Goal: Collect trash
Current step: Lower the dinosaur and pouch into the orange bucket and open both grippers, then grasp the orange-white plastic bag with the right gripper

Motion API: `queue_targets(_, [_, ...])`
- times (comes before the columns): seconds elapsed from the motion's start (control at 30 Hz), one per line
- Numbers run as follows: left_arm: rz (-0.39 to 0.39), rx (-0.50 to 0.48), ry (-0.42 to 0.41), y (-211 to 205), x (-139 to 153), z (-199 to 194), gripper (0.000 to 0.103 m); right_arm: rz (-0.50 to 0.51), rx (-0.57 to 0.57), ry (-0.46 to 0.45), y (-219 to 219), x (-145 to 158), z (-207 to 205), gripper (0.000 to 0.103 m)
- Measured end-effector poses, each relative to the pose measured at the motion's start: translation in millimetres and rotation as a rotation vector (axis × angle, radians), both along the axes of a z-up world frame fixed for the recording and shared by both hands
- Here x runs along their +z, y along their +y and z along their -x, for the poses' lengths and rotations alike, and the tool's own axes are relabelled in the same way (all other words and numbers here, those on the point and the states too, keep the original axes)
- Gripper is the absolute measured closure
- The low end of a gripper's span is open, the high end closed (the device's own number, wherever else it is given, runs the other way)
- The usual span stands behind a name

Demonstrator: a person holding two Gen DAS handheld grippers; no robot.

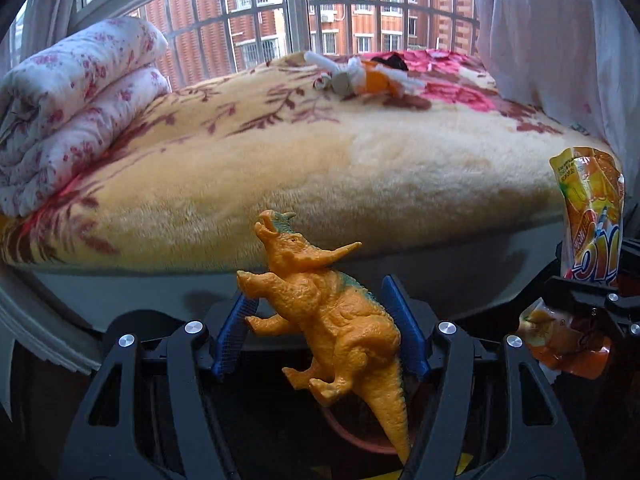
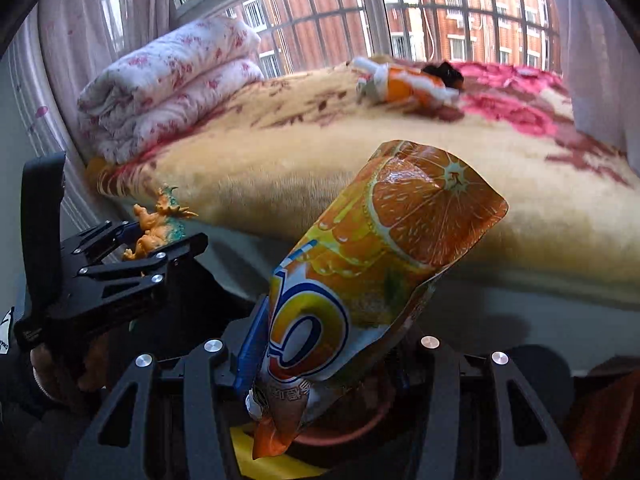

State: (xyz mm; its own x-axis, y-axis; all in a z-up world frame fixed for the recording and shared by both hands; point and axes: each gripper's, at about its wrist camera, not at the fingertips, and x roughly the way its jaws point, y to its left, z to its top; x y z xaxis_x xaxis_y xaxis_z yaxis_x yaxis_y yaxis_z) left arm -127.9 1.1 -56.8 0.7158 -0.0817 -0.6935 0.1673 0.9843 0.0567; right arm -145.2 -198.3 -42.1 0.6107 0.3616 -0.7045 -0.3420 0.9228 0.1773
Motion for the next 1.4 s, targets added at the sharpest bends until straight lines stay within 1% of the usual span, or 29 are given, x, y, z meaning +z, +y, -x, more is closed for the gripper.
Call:
queue_targets(0.13, [-0.015,-0.003,0.024,-4,-13,0,0.041,0.003,-0.007,0.023,-1,-12,2,0.052])
queue_targets(0.3, [-0.023,-0.015,0.060,-8,-25,0,0.040,0.035,-0.004,0.035,2,-19,3,0.052])
queue_targets(0.47, [-0.004,-0.022,0.083,-8,-31,-1,0.040,0.061,0.010,0.044,5,-23,3,0.052])
queue_targets(0.53, [0.010,-0.027,0.095,-6,-33,-3,0.039,0.082,0.019,0.045,8,-25,3,0.049])
queue_targets(0.57, [0.020,-0.034,0.104,-6,-35,-4,0.029,0.094,0.025,0.042,9,-26,2,0.034])
queue_targets(0.6, [0.024,-0.036,0.112,-6,-37,-5,0.016,0.110,0.032,0.041,11,-28,2,0.011])
queue_targets(0.63, [0.025,-0.034,0.116,-6,-39,-6,0.013,0.136,0.024,0.033,12,-30,2,0.008])
queue_targets(0.73, [0.038,-0.036,0.128,-3,-44,-9,0.013,0.172,0.021,0.016,12,-32,0,0.008])
queue_targets(0.8, [0.044,-0.031,0.134,-1,-44,-10,0.013,0.167,0.006,0.010,7,-31,0,0.008])
queue_targets(0.93, [0.053,-0.029,0.110,3,-39,-8,0.013,0.150,-0.022,-0.017,-7,-19,0,0.008])
queue_targets(1.03, [0.041,-0.040,0.073,3,-28,-9,0.013,0.136,-0.036,-0.045,-20,-2,-4,0.008])
queue_targets(1.13, [0.042,-0.047,0.014,4,-9,-17,0.013,0.134,-0.043,-0.081,-29,20,-22,0.008])
queue_targets(1.2, [0.048,-0.047,-0.017,3,3,-26,0.013,0.117,-0.034,-0.103,-32,37,-41,0.008])
queue_targets(1.23, [0.051,-0.044,-0.038,1,11,-35,0.013,0.112,-0.036,-0.122,-34,49,-59,0.008])
queue_targets(1.3, [0.054,-0.041,-0.065,-2,21,-48,0.013,0.102,-0.036,-0.138,-36,61,-84,0.008])
queue_targets(1.4, [0.067,-0.024,-0.096,-6,32,-72,0.013,0.066,-0.050,-0.138,-38,76,-145,0.008])
